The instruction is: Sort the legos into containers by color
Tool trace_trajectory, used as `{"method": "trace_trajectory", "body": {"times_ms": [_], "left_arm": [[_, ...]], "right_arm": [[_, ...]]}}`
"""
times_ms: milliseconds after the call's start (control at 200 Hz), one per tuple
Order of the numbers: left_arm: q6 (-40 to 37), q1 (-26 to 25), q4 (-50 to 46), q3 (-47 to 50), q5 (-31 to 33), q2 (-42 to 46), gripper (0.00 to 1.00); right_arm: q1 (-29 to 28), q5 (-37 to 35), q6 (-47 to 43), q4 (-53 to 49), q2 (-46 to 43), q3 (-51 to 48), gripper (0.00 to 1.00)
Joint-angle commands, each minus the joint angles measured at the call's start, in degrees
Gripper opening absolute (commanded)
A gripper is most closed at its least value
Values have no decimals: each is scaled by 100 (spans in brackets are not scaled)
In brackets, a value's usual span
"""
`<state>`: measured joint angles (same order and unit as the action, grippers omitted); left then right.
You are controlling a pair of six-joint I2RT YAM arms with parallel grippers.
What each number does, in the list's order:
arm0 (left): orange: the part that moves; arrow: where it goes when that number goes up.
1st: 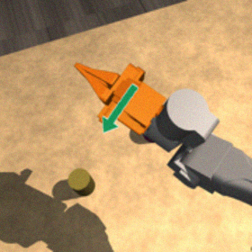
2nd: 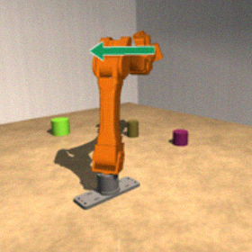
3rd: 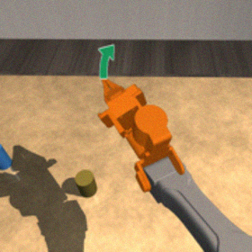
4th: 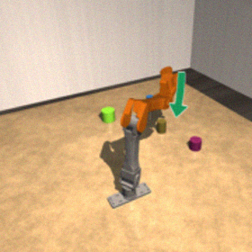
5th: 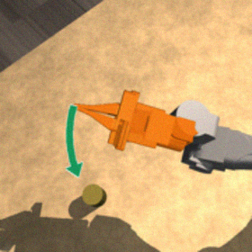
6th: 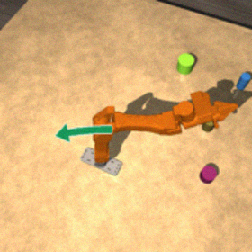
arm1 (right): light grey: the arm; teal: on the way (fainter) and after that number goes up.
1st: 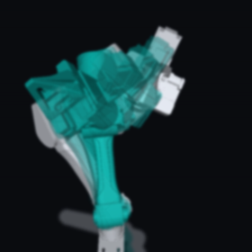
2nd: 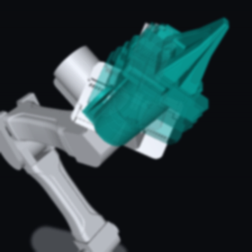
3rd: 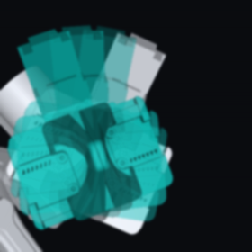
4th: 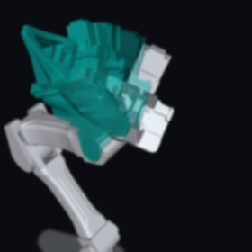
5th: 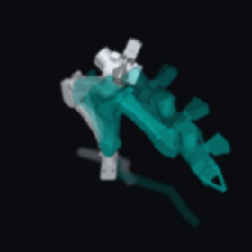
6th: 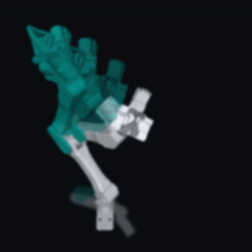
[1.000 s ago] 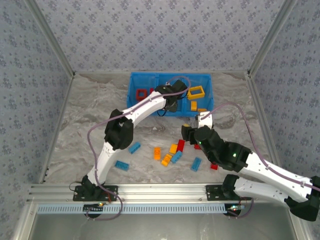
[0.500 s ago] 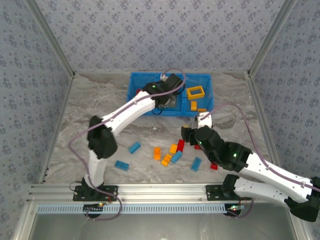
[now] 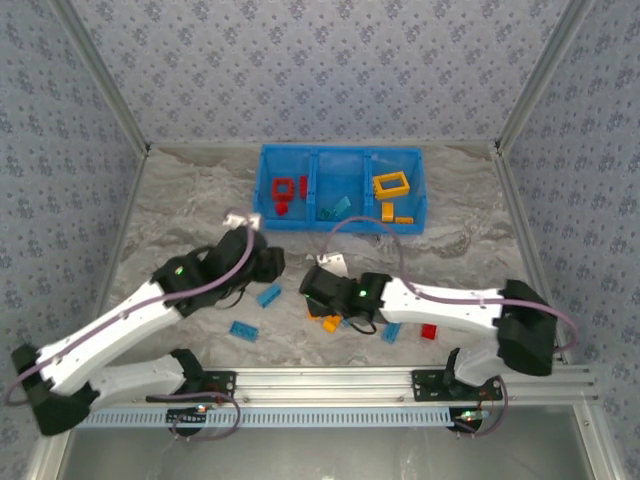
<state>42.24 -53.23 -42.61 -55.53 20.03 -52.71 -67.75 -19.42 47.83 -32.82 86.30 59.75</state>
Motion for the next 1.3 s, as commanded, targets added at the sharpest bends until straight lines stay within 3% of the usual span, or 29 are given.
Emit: {"method": "trace_trajectory", "body": {"times_ms": [0,235,360,570,969,1139,1294], "left_arm": [[330,-55,-104,601,-348,1038,58],[475,-60,-607,1192,-893,2544,59],[469,-56,-808,1242,-1173,2892,60],[512,-56,-1145,1213,-1096,3235,60],[439,-56,-610,1250,-1463,2910,60],[365,-56,-39,1091,-1802,2523,60],[347,-63,1079,933,-2253,1726,60]], "right_arm": [[22,584,619,-501,396,473,71],[285,1101,800,-488,1097,804,68],[369,1199,831,-596,1470,1097,65],[402,1303,811,-567,1887,1274,55],[411,996,709,-760,1874,1299,24],[496,516,452,-1105,1299,1335,20],[1058,4,-6,-1668,374,1324,20]]}}
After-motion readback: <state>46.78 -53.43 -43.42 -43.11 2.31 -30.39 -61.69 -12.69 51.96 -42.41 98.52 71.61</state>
